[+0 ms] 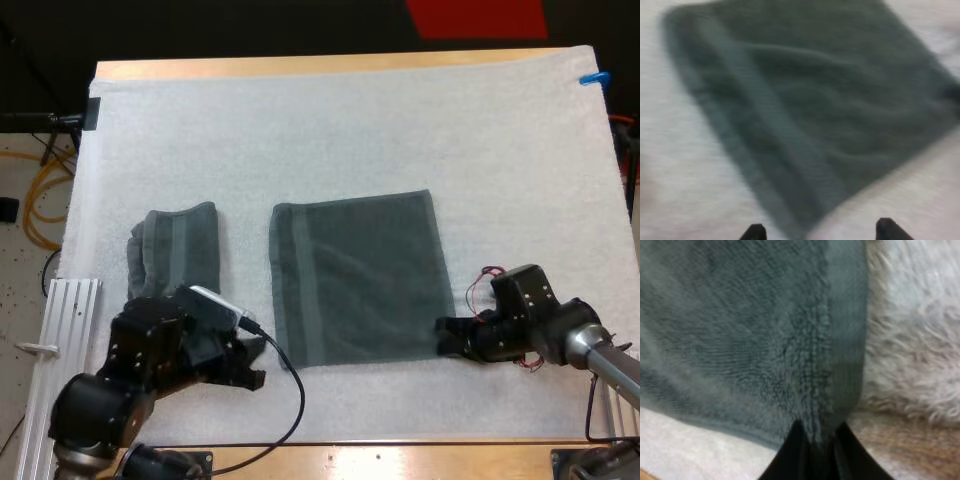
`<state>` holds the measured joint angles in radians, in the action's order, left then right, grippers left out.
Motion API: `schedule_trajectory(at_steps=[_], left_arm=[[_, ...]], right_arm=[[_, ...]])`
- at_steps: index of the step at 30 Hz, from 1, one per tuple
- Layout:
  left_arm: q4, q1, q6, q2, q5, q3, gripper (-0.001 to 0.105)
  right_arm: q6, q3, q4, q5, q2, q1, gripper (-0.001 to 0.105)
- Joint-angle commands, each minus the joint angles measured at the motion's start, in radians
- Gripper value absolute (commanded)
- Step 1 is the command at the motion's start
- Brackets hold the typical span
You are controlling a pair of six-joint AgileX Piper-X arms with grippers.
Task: Pick towel from pile fold and stack
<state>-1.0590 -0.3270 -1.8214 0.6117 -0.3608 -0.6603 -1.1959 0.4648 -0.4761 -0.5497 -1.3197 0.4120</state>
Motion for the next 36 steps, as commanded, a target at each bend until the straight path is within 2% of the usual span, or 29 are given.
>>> schedule_trajectory(at_steps=[1, 3, 9, 14, 19, 24, 30, 32, 34, 36], left_arm=[[0.01, -0.002, -0.021, 0.007, -0.044, 0.013, 0.046], [0.04, -0.002, -0.067, 0.03, -0.097, 0.061, 0.046], [0.152, -0.002, -0.188, 0.146, -0.1, 0.157, 0.046], [0.24, -0.002, -0.268, 0.314, -0.107, 0.181, 0.046], [0.316, -0.002, -0.269, 0.516, -0.113, 0.181, 0.046], [0.41, -0.002, -0.269, 0.693, -0.166, 0.181, 0.046], [0.518, -0.002, -0.269, 0.789, -0.313, 0.181, 0.045], [0.519, -0.002, -0.269, 0.795, -0.312, 0.181, 0.045], [0.517, -0.002, -0.269, 0.795, -0.31, 0.181, 0.039], [0.517, -0.002, -0.269, 0.795, -0.309, 0.181, 0.024]], right_arm=[[-0.013, -0.001, -0.001, 0.007, 0.019, 0.001, 0.0], [-0.013, -0.001, -0.001, 0.007, 0.039, 0.001, 0.0], [-0.013, -0.001, -0.001, 0.012, 0.063, 0.001, 0.0], [-0.013, -0.001, -0.001, 0.012, 0.063, 0.001, 0.0], [-0.013, -0.001, -0.001, 0.012, 0.063, 0.001, 0.0], [-0.013, -0.001, -0.001, 0.012, 0.063, 0.001, 0.0], [-0.013, -0.001, -0.001, 0.012, 0.063, 0.001, 0.0], [-0.013, -0.001, -0.001, 0.012, 0.063, 0.001, 0.0], [-0.013, -0.001, -0.001, 0.012, 0.063, 0.001, 0.0], [-0.013, -0.001, -0.001, 0.012, 0.063, 0.001, 0.0]])
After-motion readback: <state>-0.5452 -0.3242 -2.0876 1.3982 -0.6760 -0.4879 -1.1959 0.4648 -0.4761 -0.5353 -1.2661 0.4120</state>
